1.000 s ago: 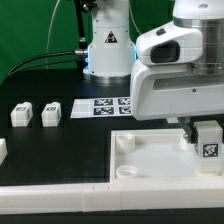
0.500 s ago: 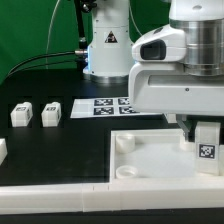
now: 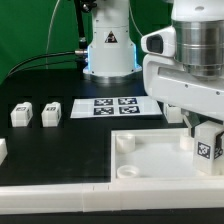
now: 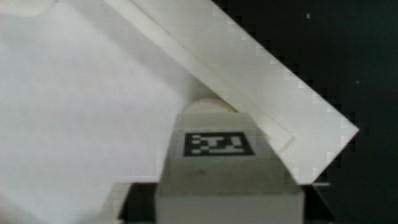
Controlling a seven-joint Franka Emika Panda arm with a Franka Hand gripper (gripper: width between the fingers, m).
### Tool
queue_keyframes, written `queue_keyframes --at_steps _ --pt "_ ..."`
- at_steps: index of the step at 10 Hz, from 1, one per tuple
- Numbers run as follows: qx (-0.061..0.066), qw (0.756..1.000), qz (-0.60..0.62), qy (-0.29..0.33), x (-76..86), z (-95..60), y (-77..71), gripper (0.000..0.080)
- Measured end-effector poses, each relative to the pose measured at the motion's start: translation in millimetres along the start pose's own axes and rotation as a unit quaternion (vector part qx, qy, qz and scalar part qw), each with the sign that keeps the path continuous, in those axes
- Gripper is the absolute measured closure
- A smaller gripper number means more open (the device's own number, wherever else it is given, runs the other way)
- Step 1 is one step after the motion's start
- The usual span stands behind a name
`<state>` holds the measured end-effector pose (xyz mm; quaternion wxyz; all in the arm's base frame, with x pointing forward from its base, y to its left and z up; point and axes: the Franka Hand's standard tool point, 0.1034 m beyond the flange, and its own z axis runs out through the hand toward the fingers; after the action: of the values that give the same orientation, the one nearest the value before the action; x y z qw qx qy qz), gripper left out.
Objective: Assemble one leg
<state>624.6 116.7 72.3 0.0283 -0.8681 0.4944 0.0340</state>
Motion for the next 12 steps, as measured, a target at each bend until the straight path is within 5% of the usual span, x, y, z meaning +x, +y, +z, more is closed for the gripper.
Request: queue_keyframes --at_steps 3,6,7,8,9,12 --pt "0.001 0.989 0.151 0.004 -2.4 0.5 -2.1 0.0506" --pt "0.001 0.985 0.172 0.004 -2.8 0.8 -2.4 0.0505" --pt "0.001 0.985 0.172 0.004 -3.0 0.9 -2.4 0.0315" --pt "0.001 0.988 0.157 0.004 -3.0 1.0 -2.4 0.0315" --pt "0.001 0.989 0.146 0.004 -3.2 1.1 -2.4 0.0187" --pt "-0.001 1.000 0.017 0.005 -2.9 1.8 -1.8 0.0152"
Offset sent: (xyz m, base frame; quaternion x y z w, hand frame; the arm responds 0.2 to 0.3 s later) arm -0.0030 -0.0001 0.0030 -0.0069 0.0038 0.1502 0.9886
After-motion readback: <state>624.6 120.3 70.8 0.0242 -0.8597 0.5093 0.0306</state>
